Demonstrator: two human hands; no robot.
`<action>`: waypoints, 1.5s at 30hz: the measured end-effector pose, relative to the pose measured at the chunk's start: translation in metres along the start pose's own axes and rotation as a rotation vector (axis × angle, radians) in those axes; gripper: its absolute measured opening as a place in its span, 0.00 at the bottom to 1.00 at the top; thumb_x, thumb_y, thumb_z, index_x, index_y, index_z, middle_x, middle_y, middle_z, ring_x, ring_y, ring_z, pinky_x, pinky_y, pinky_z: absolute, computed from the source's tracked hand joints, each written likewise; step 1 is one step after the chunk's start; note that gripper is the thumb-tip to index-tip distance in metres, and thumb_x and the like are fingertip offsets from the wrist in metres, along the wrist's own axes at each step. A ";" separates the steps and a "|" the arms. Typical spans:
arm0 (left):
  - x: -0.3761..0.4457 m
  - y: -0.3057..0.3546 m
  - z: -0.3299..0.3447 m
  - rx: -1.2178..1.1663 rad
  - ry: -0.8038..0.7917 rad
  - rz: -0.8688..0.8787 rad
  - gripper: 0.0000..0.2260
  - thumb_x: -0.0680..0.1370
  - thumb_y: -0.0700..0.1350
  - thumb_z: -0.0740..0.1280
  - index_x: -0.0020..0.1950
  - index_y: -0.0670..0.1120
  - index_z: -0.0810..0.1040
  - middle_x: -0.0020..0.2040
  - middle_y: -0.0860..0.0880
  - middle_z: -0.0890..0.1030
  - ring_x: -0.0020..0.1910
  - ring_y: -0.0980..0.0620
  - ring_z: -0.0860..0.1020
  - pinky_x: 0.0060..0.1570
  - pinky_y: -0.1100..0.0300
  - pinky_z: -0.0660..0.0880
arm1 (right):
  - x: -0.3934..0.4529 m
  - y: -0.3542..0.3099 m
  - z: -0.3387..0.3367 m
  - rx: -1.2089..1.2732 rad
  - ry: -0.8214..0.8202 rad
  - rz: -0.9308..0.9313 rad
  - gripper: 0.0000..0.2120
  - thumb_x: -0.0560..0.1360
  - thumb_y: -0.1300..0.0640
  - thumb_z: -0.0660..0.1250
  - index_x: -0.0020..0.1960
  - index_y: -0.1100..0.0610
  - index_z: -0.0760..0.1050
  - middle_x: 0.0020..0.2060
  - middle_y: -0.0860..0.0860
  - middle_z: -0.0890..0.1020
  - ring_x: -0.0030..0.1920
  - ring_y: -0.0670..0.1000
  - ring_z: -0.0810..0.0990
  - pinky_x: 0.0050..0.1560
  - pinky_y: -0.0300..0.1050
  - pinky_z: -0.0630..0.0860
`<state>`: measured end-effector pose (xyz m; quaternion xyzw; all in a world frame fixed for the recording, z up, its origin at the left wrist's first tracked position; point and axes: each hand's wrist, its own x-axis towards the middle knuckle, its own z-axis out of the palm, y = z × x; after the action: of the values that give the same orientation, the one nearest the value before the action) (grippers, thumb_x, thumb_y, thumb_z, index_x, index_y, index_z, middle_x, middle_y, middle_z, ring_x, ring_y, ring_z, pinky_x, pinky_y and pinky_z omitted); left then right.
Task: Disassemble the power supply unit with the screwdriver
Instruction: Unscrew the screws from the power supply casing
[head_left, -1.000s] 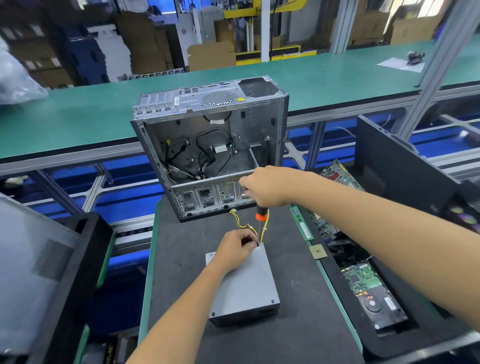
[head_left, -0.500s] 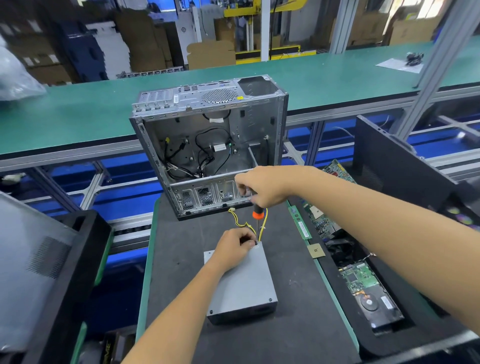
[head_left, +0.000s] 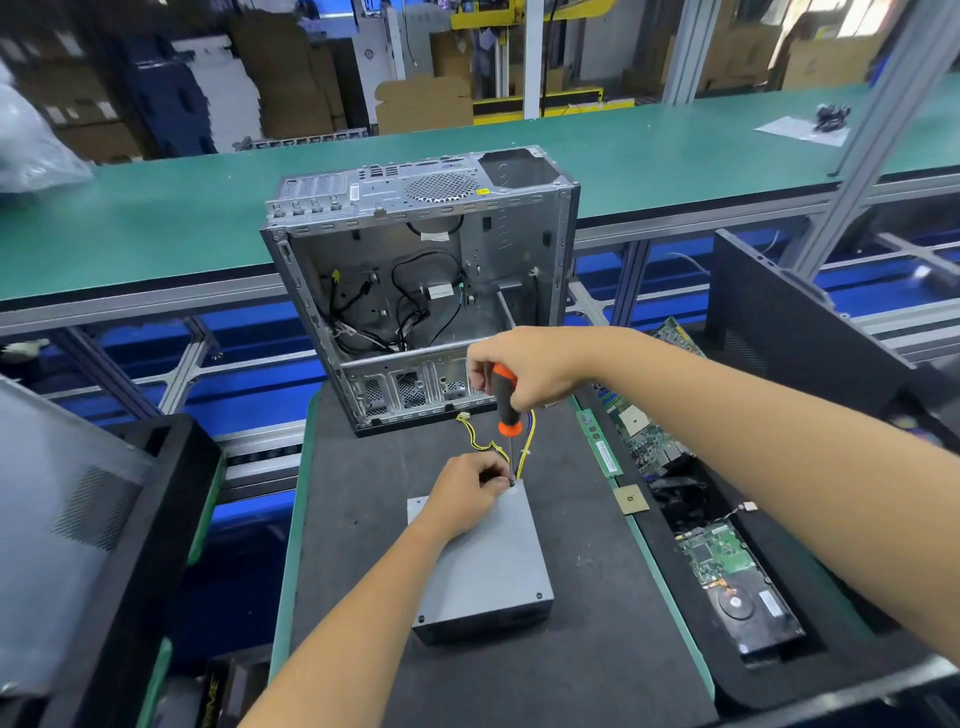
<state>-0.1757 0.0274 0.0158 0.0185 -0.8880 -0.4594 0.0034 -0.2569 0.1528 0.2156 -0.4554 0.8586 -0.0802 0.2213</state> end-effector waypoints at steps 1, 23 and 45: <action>0.000 0.000 0.000 0.004 0.000 -0.001 0.10 0.74 0.34 0.67 0.38 0.48 0.77 0.37 0.55 0.79 0.34 0.66 0.73 0.38 0.75 0.67 | 0.001 0.000 0.003 -0.044 0.039 0.014 0.11 0.72 0.56 0.70 0.52 0.55 0.72 0.41 0.50 0.78 0.37 0.48 0.76 0.36 0.43 0.73; 0.000 0.001 0.000 -0.047 -0.010 -0.014 0.09 0.73 0.34 0.67 0.37 0.48 0.78 0.39 0.50 0.81 0.36 0.59 0.73 0.41 0.68 0.69 | -0.001 -0.007 0.003 -0.158 0.014 0.056 0.10 0.73 0.56 0.68 0.53 0.57 0.72 0.41 0.50 0.75 0.38 0.51 0.74 0.39 0.49 0.74; 0.000 0.002 -0.001 -0.074 -0.049 -0.036 0.10 0.74 0.35 0.67 0.39 0.50 0.79 0.42 0.50 0.82 0.37 0.56 0.73 0.46 0.58 0.71 | -0.004 -0.003 0.001 -0.086 -0.015 0.054 0.16 0.68 0.61 0.72 0.53 0.55 0.72 0.43 0.49 0.77 0.43 0.51 0.77 0.43 0.49 0.77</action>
<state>-0.1753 0.0277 0.0186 0.0231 -0.8699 -0.4920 -0.0259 -0.2528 0.1541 0.2172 -0.4417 0.8716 -0.0335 0.2102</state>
